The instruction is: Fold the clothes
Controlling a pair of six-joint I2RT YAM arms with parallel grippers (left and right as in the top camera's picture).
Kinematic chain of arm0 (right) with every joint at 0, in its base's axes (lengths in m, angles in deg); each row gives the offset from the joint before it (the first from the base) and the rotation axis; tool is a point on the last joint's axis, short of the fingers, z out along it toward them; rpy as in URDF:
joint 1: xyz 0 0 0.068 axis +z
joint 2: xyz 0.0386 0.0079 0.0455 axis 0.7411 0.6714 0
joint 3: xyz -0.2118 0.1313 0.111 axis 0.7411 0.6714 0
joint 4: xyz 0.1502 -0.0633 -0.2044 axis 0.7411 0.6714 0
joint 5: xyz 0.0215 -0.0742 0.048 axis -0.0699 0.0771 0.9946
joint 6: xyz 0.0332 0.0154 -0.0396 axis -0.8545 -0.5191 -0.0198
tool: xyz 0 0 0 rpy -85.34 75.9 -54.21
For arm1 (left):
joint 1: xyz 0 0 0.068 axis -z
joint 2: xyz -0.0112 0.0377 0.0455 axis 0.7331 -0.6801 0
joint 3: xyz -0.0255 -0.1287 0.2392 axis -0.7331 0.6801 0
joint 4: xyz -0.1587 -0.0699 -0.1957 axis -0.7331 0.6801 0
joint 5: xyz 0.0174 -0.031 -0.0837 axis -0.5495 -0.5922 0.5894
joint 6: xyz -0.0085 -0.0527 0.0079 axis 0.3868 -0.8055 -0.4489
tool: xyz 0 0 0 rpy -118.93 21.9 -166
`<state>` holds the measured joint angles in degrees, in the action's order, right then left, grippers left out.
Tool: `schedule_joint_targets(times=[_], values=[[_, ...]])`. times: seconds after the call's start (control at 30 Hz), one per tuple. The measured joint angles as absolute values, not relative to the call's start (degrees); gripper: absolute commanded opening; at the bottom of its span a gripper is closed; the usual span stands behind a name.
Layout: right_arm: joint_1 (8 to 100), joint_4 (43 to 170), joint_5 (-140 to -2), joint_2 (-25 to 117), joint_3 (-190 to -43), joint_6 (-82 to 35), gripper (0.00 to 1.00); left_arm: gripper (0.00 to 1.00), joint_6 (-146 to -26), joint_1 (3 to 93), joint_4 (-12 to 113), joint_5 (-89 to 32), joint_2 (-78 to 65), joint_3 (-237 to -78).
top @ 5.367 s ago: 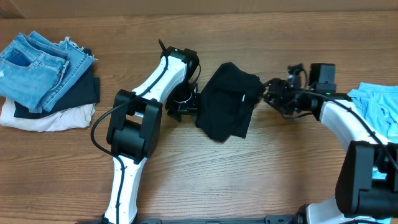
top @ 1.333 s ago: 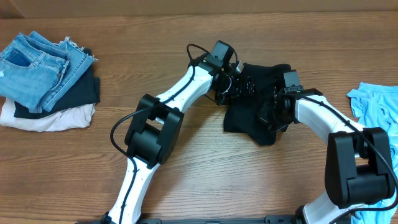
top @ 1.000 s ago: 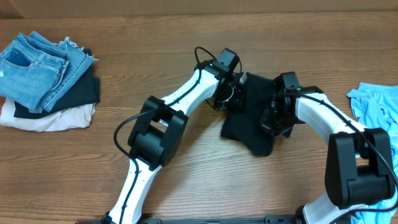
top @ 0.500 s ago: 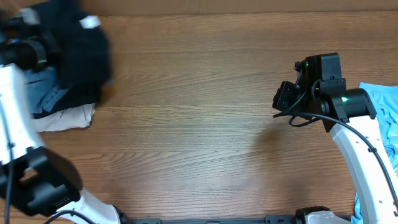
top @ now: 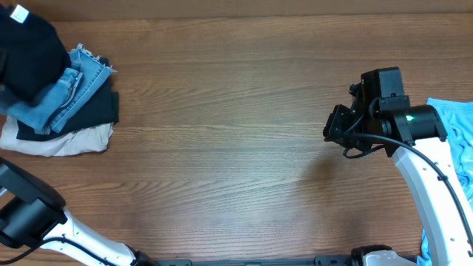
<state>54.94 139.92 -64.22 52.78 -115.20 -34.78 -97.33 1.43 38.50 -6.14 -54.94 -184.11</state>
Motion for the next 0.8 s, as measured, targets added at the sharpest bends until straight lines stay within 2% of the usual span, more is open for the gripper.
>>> schedule_joint_targets(times=[0.1, 0.17, 0.23, 0.27, 0.3, 0.37, 0.5, 0.6, 0.7, 0.8], values=[[54.9, 139.9, -64.2, 52.8, -115.2, -34.9, 0.04, 0.05, -102.8, 2.1, 43.7, -7.0, -54.9, -184.1], [54.9, 139.9, -64.2, 52.8, -115.2, -35.0, 0.04, 0.09, -105.8, 2.1, 46.7, -7.3, -54.9, -184.2], [54.9, 139.9, -64.2, 52.8, -115.2, -35.0, 0.04, 0.11, -107.5, 2.2, 54.4, -9.8, -54.9, -184.4], [54.9, 139.9, -64.2, 52.8, -115.2, -35.0, 0.04, 0.15, -107.8, 2.4, 59.0, -12.3, -54.9, -184.4], [54.9, 139.9, -64.2, 52.8, -115.2, -35.0, 0.04, 0.34, -107.8, 2.8, 63.9, -14.8, -54.9, -184.4], [54.9, 139.5, -64.2, 52.8, -115.2, -34.9, 0.04, 1.0, -106.4, 3.5, 66.2, -16.9, -54.9, -184.4], [54.9, 139.9, -64.2, 52.8, -115.2, -34.1, 0.04, 1.0, -105.8, 2.9, 68.4, -13.8, -54.9, -185.0], [54.9, 139.6, -64.2, 52.8, -115.2, -33.6, 0.04, 1.0, -102.0, 0.1, 82.9, -11.7, -53.9, -187.9], [54.9, 138.8, -64.1, 52.8, -115.2, -32.7, 0.04, 1.0, -93.0, -1.6, 89.9, -12.1, -48.8, -188.2], [54.9, 136.7, -62.2, 52.8, -115.2, -30.3, 0.07, 0.99, -78.7, 3.8, 94.5, -13.9, -35.3, -188.8]])
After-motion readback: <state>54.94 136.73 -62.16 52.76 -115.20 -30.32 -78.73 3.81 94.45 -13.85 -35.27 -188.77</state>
